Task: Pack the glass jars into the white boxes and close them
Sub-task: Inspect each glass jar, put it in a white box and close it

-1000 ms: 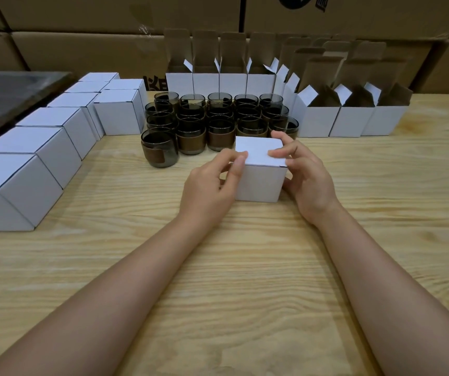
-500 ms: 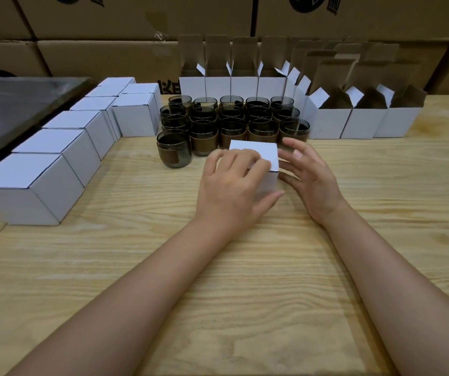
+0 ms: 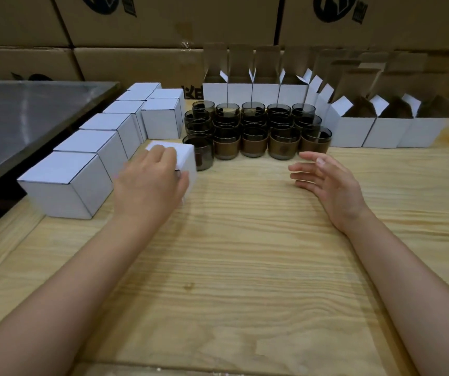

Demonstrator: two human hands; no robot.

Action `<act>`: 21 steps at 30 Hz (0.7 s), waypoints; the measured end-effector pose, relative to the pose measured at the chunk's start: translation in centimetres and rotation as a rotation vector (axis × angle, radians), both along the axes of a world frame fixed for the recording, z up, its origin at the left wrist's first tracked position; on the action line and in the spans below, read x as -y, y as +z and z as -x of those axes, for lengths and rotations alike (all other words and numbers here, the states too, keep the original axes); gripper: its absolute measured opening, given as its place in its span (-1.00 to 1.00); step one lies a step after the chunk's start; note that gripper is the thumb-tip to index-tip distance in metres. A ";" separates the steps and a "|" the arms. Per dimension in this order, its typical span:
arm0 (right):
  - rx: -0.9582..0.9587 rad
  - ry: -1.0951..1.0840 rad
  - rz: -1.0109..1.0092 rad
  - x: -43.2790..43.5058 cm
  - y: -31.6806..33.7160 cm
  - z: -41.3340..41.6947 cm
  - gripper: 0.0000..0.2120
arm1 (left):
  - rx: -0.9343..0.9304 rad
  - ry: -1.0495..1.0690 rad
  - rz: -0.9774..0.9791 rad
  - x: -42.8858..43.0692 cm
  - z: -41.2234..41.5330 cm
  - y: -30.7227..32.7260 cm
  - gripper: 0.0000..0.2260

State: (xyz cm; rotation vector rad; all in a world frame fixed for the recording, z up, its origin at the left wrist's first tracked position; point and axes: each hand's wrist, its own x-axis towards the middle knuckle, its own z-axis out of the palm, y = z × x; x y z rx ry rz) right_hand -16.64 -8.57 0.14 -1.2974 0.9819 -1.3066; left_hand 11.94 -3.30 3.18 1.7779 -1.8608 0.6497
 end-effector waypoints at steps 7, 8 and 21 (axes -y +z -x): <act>0.005 0.004 0.001 0.2 0.0 0.1 -0.72 | -0.186 0.144 -0.095 4.7 -3.7 -0.6 -0.81; 0.002 0.003 0.002 0.2 -0.1 0.1 -0.72 | -0.207 0.143 -0.111 5.3 -3.9 -0.6 -0.81; -0.003 -0.012 -0.005 0.9 -0.6 0.2 -0.76 | -0.531 0.018 -0.263 10.4 -5.9 -2.1 -0.38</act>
